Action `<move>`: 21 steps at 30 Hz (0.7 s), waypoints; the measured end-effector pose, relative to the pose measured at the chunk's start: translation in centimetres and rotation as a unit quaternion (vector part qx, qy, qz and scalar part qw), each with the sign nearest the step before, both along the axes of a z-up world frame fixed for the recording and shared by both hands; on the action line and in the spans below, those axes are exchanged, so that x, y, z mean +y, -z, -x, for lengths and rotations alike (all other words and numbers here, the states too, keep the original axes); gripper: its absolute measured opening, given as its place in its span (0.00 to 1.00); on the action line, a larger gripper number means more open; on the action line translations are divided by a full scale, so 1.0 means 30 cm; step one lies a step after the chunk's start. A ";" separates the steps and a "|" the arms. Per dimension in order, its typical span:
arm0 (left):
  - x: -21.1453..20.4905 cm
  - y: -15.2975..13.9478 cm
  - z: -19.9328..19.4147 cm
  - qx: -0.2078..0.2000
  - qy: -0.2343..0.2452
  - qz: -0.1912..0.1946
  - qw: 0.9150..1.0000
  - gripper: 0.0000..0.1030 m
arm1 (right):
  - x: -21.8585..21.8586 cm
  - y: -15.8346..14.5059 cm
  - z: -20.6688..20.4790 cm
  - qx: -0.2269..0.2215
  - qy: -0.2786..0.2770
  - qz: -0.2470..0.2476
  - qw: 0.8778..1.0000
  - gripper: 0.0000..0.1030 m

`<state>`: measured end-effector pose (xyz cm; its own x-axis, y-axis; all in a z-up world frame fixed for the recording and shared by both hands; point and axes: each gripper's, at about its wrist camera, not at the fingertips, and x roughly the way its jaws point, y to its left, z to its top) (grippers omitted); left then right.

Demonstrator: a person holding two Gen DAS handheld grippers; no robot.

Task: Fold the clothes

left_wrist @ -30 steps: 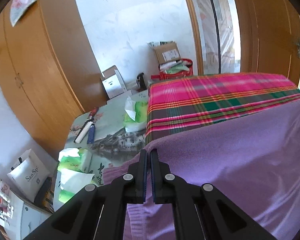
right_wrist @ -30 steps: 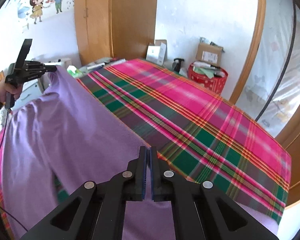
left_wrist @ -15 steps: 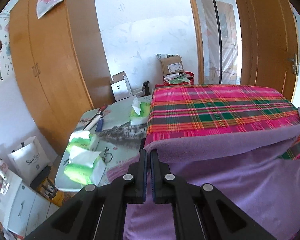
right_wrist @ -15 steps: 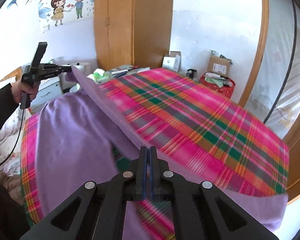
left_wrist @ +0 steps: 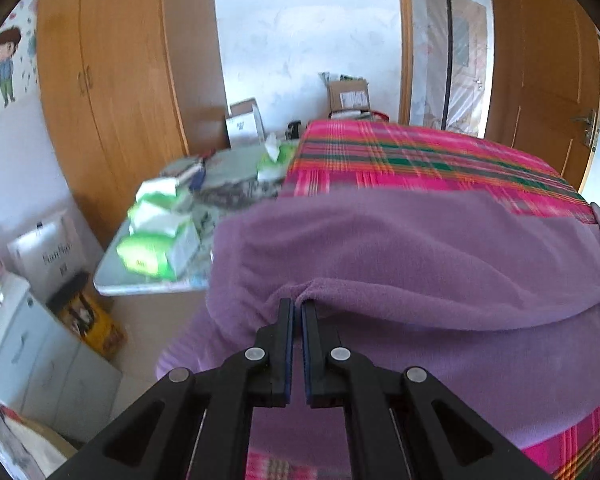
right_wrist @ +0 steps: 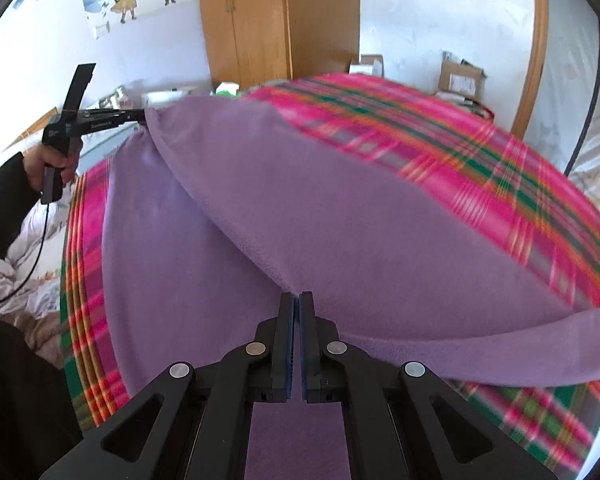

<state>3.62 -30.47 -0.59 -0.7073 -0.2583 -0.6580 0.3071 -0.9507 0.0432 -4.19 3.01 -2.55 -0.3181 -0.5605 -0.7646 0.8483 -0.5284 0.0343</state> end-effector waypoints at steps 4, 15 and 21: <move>0.010 0.032 -0.049 -0.008 -0.013 -0.017 1.000 0.06 | 0.008 0.017 -0.017 0.001 -0.001 -0.006 1.000 0.07; 0.126 0.021 -0.096 -0.007 -0.066 -0.037 0.997 0.16 | -0.011 0.024 -0.044 0.048 -0.002 -0.025 0.999 0.30; 0.206 0.003 -0.051 -0.011 -0.073 -0.020 0.997 0.22 | -0.040 0.025 -0.057 0.070 -0.010 -0.047 0.996 0.30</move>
